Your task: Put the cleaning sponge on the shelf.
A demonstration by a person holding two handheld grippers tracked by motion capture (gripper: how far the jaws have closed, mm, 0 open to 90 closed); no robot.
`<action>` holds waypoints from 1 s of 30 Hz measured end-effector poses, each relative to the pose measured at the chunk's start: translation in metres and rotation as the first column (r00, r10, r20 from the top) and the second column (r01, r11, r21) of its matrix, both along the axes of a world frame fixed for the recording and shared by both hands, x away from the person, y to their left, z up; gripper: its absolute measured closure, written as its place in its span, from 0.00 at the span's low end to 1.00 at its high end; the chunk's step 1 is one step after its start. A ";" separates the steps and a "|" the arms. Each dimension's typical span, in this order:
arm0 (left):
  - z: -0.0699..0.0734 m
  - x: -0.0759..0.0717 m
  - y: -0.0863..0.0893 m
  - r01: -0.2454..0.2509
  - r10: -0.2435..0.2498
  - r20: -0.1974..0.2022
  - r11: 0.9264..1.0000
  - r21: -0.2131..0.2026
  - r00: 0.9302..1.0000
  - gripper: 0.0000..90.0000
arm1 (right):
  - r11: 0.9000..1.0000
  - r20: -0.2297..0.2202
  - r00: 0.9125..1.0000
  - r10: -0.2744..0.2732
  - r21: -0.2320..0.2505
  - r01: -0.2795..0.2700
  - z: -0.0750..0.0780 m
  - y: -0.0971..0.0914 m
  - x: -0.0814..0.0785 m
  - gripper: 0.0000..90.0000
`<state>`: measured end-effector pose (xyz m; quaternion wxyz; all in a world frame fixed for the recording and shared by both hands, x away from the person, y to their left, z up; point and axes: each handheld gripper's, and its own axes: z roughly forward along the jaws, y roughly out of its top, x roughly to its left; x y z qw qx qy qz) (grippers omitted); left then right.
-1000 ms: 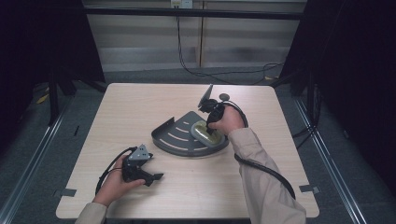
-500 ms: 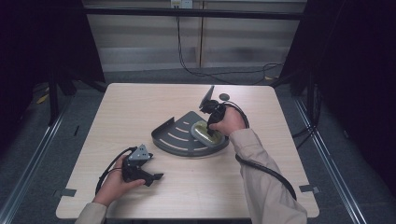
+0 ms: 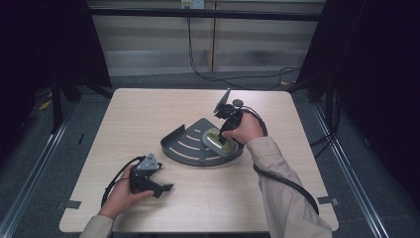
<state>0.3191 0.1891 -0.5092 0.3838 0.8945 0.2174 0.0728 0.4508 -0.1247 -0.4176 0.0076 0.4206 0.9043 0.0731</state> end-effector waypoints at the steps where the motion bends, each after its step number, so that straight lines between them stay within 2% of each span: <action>1: 0.000 0.000 0.000 0.000 0.000 0.000 1.000 0.001 1.000 0.11 | 1.000 0.007 1.000 0.000 0.006 0.000 0.001 0.000 -0.001 0.35; 17: 0.000 0.000 0.000 0.002 -0.002 0.001 1.000 -0.004 1.000 0.11 | 0.999 0.010 1.000 0.030 0.025 -0.030 0.015 -0.010 -0.017 0.29; 30: -0.001 0.000 0.000 -0.001 0.001 0.004 1.000 -0.006 1.000 0.11 | 0.997 0.027 0.998 0.059 0.051 -0.060 0.021 -0.032 -0.033 0.28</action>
